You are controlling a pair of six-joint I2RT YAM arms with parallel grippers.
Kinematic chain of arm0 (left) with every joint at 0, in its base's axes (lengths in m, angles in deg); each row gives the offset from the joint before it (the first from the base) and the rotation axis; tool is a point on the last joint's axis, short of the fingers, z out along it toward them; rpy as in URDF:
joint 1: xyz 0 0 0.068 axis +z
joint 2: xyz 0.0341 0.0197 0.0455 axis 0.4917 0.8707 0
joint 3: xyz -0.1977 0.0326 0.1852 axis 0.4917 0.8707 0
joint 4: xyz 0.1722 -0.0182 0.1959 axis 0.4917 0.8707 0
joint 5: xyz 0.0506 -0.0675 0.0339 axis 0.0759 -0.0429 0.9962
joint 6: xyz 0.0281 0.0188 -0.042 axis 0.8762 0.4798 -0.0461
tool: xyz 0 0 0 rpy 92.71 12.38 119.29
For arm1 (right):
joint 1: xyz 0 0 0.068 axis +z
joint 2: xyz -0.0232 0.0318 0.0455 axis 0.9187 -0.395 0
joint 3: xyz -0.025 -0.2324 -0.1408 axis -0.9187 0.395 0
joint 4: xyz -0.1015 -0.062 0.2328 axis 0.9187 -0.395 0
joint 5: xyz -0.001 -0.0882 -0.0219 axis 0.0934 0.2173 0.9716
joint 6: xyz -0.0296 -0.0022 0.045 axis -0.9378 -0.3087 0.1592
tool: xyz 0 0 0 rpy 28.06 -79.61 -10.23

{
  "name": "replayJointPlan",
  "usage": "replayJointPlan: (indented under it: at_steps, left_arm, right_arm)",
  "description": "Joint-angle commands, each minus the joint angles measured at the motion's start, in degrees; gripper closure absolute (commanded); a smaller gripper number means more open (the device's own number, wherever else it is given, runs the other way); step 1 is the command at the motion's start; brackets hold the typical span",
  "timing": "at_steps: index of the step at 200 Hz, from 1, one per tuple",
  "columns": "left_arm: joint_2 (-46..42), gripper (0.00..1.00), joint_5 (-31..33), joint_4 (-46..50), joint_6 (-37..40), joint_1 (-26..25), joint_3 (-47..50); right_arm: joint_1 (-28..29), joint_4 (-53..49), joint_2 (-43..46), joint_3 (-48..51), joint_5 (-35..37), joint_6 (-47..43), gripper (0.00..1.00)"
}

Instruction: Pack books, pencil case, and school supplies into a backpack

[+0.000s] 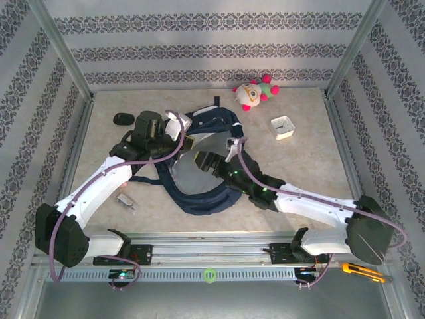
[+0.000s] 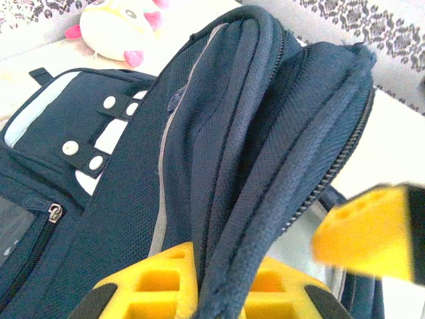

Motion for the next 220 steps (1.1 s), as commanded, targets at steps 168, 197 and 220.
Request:
replayJointPlan:
  at_steps: [168,197,220]
  left_arm:
    - [1.44,0.98,-13.94,-0.84,38.91,0.5,3.85]
    - [2.2,0.99,-15.7,-2.35,40.19,1.8,4.15]
    - [3.21,0.99,-15.12,-1.86,40.9,2.42,3.28]
  right_arm:
    - [-16.38,-19.43,8.75,-7.58,-28.55,-61.75,0.14]
    - [-22.1,-28.86,6.73,-12.77,-34.62,-79.05,0.14]
    - [-22.7,-37.52,3.84,-17.2,-38.45,-93.85,0.13]
